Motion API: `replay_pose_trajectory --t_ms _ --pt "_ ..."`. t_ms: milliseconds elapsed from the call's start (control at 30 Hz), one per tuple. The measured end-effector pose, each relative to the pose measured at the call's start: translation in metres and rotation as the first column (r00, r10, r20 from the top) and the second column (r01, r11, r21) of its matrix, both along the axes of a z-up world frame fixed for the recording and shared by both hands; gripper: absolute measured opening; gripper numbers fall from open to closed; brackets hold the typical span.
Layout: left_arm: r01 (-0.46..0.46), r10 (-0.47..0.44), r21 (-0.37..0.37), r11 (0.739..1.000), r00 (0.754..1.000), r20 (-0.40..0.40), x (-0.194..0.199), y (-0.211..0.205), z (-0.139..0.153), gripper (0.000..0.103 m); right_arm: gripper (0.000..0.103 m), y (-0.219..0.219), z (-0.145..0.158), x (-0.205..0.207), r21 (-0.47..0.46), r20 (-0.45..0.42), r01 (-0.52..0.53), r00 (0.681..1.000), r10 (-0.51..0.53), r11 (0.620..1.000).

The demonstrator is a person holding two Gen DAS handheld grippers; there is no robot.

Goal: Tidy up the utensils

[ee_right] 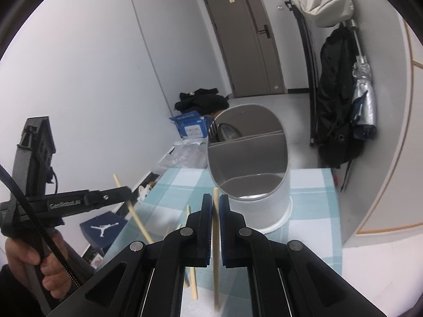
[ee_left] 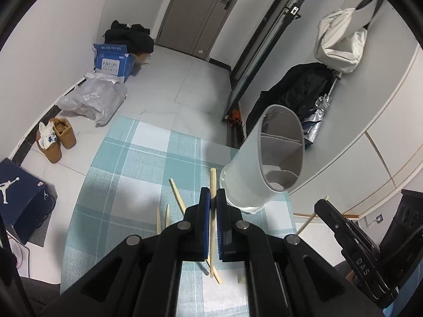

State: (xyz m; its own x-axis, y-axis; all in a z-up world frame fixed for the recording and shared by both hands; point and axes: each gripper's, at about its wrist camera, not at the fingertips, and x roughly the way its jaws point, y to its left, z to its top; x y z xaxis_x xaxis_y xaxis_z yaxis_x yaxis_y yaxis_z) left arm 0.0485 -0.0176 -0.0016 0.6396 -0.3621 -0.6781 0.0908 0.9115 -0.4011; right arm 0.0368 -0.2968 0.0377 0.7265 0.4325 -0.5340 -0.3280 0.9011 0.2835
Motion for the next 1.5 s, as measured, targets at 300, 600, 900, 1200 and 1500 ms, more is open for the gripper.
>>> replay_pose_trajectory --t_ms 300,600,900,1200,1500 --pt "0.025 -0.027 0.032 0.999 0.998 0.055 -0.023 -0.01 0.023 0.001 0.004 -0.006 0.009 -0.012 0.004 0.036 0.019 0.999 -0.019 1.0" --pt "0.017 -0.017 0.005 1.0 0.996 0.09 -0.03 -0.013 0.044 0.001 0.004 -0.018 0.023 -0.019 0.045 0.058 0.033 0.998 -0.035 0.998" --pt "0.024 -0.02 -0.02 1.0 0.987 0.157 -0.028 -0.017 0.077 0.001 0.004 -0.034 0.059 -0.019 0.057 0.13 0.038 0.99 -0.045 0.998" --pt "0.058 -0.039 -0.08 0.995 0.974 0.225 -0.011 -0.021 0.106 0.001 0.004 -0.042 0.099 0.006 0.088 0.175 0.025 0.984 -0.04 0.996" --pt "0.058 -0.029 -0.115 0.992 0.97 0.242 0.025 -0.029 0.127 0.001 0.004 -0.051 0.127 0.046 0.121 0.19 0.03 0.98 -0.053 0.992"
